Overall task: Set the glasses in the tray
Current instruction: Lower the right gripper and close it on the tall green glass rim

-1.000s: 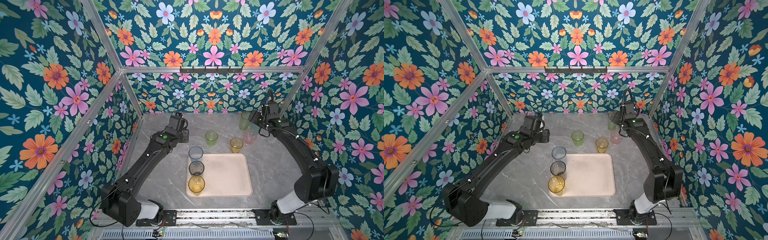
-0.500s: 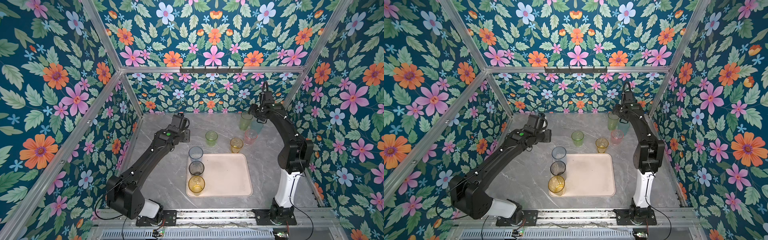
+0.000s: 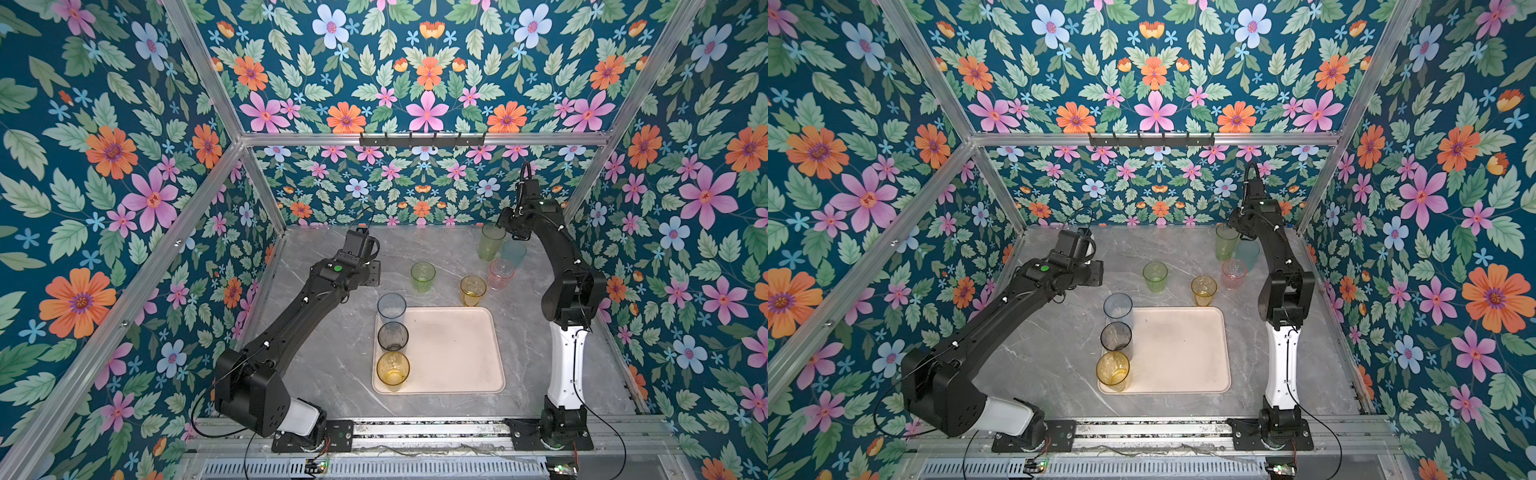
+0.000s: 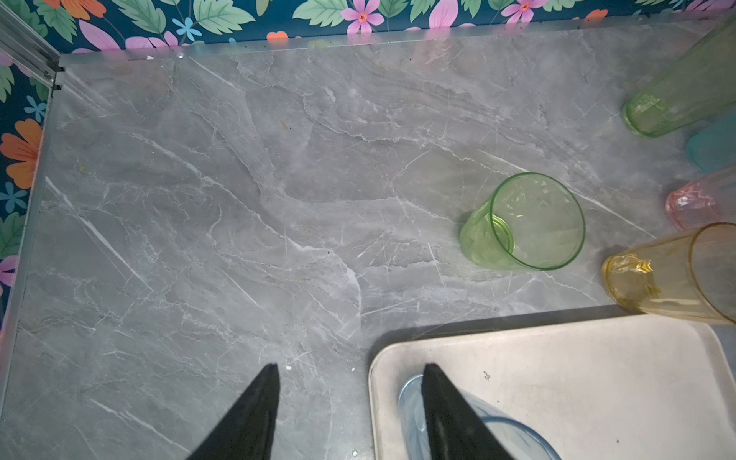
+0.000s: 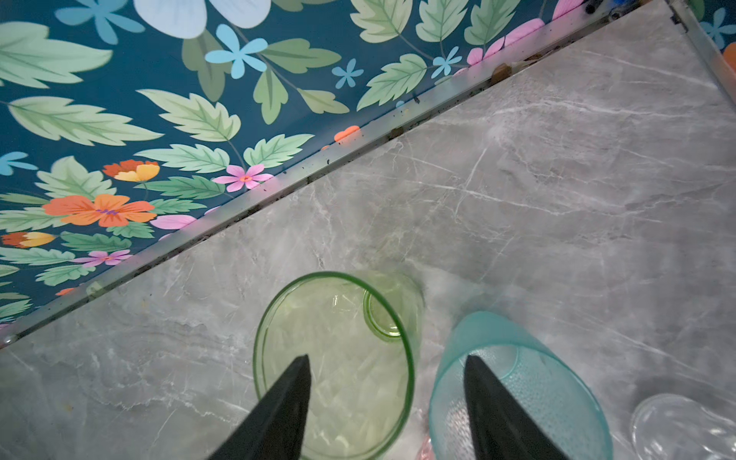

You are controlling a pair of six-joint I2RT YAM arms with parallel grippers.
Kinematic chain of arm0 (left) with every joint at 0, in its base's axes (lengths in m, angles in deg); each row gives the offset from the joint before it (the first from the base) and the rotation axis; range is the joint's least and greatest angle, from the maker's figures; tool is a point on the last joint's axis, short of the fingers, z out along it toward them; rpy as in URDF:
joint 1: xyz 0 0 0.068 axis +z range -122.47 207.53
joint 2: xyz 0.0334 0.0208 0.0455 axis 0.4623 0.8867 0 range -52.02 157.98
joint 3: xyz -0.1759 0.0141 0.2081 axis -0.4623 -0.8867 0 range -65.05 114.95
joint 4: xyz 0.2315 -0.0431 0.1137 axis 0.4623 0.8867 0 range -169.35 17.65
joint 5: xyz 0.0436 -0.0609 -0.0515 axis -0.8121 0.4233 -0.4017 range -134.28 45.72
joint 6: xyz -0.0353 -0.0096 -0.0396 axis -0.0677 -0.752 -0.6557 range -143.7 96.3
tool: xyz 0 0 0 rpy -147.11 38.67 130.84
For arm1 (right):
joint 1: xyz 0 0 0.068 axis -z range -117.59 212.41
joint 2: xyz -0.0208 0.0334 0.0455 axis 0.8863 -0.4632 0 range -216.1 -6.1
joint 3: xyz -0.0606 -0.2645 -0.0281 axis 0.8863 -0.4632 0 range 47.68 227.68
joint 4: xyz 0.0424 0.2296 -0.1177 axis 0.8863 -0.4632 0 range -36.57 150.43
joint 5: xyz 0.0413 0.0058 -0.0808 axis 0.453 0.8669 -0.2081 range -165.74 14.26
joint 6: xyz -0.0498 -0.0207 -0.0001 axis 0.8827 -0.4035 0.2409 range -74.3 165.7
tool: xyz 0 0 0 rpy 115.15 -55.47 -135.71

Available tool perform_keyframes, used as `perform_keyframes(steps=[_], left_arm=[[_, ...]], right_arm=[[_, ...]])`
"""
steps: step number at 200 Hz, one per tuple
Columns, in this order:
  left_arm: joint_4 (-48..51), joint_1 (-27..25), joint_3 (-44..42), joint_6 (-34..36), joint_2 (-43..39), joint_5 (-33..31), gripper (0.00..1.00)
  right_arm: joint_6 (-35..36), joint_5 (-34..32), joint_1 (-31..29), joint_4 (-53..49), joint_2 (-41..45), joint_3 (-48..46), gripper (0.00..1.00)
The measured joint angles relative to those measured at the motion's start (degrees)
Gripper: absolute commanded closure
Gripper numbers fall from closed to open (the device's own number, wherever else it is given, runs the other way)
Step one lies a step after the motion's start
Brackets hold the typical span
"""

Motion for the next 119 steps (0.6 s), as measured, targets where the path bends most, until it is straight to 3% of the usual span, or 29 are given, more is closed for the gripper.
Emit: perform_keyframes(steps=[119], left_arm=[[-0.61,2.32,-2.47,-0.26,-0.74,2.82,0.4]], right_arm=[[2.12,0.42,-0.04,-1.84,-5.62,3.85,0.59]])
